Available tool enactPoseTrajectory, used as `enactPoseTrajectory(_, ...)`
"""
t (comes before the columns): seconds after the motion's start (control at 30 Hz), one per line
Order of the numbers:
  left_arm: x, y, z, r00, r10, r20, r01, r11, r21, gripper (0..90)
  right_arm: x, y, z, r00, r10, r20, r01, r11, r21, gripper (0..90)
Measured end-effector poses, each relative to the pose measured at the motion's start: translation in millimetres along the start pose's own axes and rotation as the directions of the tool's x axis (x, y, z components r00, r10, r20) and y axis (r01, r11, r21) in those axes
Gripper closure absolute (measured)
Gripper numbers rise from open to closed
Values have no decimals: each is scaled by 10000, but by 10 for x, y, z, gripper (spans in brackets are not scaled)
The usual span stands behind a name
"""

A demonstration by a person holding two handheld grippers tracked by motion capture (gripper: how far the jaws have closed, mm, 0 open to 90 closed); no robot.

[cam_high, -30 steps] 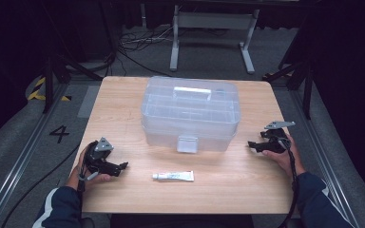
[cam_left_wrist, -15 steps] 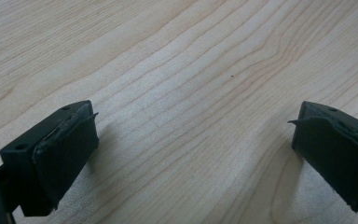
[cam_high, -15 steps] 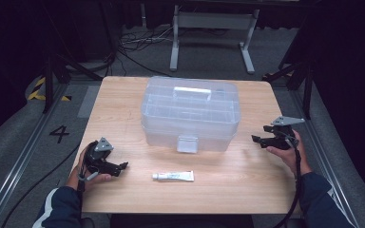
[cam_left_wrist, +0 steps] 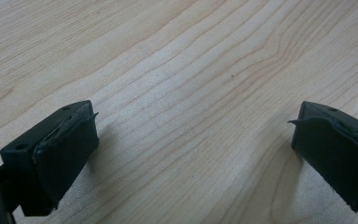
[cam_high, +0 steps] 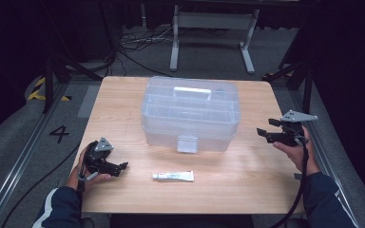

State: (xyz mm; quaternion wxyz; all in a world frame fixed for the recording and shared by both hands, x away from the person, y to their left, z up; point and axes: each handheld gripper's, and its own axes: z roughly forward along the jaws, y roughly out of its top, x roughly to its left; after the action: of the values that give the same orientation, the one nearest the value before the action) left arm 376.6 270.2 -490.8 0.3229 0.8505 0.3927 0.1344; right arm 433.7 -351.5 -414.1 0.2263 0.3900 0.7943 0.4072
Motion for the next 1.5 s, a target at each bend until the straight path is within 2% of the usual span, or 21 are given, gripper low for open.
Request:
enactPoseTrajectory(0.4, 0, -4, -2, 10000, -29, 26, 29, 10000, 2, 7, 156, 142, -180, 9992, -396, -88, 390, 9972, -642, 315)
enactPoseTrajectory(0.53, 1, -5, -3, 10000, -24, 34, 24, 10000, -4, 7, 214, 183, -188, 9978, -659, -66, 653, 9957, -649, 316)
enactPoseTrajectory(0.7, 4, -5, -6, 10000, 34, -25, -35, 10000, -26, 9, 258, 245, -220, 9972, -738, -130, 725, 9944, -771, 316)
enactPoseTrajectory(1.03, 3, -6, -6, 10000, 33, -37, -34, 10000, -37, 9, 299, 363, -255, 9950, -991, -138, 972, 9902, -1005, 329)
enactPoseTrajectory(1.13, 4, -5, -7, 10000, 51, -56, -51, 10000, -23, 9, 300, 398, -268, 9958, -898, -173, 873, 9901, -1101, 329)
enactPoseTrajectory(1.5, 2, -6, -7, 10000, 10, -57, -10, 10000, -24, 9, 344, 536, -255, 9944, -1044, -131, 1018, 9862, -1304, 311)
